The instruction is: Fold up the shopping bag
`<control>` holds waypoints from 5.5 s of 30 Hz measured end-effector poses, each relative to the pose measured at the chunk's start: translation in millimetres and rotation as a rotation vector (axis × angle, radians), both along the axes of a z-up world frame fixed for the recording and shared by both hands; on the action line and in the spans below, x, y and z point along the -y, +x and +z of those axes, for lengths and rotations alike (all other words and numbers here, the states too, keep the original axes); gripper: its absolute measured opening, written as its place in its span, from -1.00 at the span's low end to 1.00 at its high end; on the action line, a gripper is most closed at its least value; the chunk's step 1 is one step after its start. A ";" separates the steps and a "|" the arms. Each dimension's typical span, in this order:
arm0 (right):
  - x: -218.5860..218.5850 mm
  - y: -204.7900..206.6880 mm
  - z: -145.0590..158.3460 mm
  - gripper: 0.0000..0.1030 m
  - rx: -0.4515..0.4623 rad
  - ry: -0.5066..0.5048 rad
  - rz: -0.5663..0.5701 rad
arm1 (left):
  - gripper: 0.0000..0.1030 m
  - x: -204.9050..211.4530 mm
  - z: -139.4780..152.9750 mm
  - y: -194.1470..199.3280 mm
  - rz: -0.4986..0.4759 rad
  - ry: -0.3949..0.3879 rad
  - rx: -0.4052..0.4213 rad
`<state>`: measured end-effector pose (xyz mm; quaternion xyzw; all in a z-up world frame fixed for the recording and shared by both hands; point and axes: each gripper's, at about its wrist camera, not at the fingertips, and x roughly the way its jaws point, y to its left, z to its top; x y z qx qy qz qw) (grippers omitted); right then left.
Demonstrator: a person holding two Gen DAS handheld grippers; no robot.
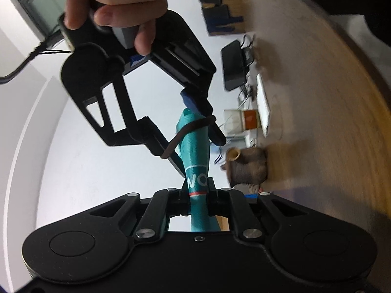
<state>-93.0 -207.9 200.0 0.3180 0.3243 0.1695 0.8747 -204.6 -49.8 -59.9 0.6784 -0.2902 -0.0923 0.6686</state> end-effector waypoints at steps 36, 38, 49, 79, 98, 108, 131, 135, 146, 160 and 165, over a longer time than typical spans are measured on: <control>-38.1 -11.2 13.6 -0.29 0.152 0.066 0.160 | -0.77 -27.8 0.6 -27.0 0.111 -0.068 0.048; -34.5 -11.0 11.2 -0.28 0.144 0.076 0.148 | -0.77 -26.2 -0.1 -27.0 0.104 -0.069 0.042; -11.3 -10.4 -1.5 -0.26 0.127 0.155 0.142 | -0.79 -19.0 -6.1 -24.3 0.046 -0.020 0.092; 34.8 -42.5 -20.2 -0.41 0.257 0.154 0.138 | -0.79 -3.7 -14.0 -39.8 -0.177 -0.032 0.018; 39.7 -48.6 -47.1 -0.48 0.102 0.354 -0.020 | -0.81 37.2 -10.5 -39.4 -0.033 -0.069 -0.046; 50.4 -44.0 -37.2 -0.40 0.120 0.311 0.019 | -0.83 15.2 -16.8 -49.5 -0.110 -0.009 -0.008; 12.8 -20.4 31.0 -0.30 0.245 -0.302 0.665 | -0.84 6.2 -32.4 -89.6 -0.335 0.081 -0.018; -1.4 -0.2 36.4 -0.30 0.126 -0.380 0.761 | -0.81 7.3 -37.9 -89.8 -0.319 0.142 -0.047; -86.5 19.6 79.0 -0.44 -0.007 -0.985 1.157 | -0.80 12.6 -46.7 -71.9 -0.271 0.291 0.023; -139.8 -3.0 109.1 0.02 0.115 -1.427 1.440 | -0.79 2.7 -33.7 -59.3 -0.179 0.246 0.025; -128.2 -17.4 136.7 0.03 0.277 -1.391 1.351 | -0.79 2.7 -18.7 -43.5 -0.088 0.131 -0.046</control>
